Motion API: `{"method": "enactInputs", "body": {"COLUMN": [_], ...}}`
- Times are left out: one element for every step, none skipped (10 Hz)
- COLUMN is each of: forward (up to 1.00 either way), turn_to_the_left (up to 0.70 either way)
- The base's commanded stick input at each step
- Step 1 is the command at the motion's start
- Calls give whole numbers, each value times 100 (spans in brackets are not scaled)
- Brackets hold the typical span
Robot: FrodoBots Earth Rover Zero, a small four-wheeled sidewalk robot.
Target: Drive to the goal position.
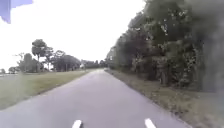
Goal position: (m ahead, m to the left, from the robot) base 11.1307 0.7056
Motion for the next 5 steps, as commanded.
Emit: {"method": "enactInputs", "body": {"forward": [83, 83, 83, 83, 83], "turn_to_the_left": [32, 24, 17, 10, 3]}}
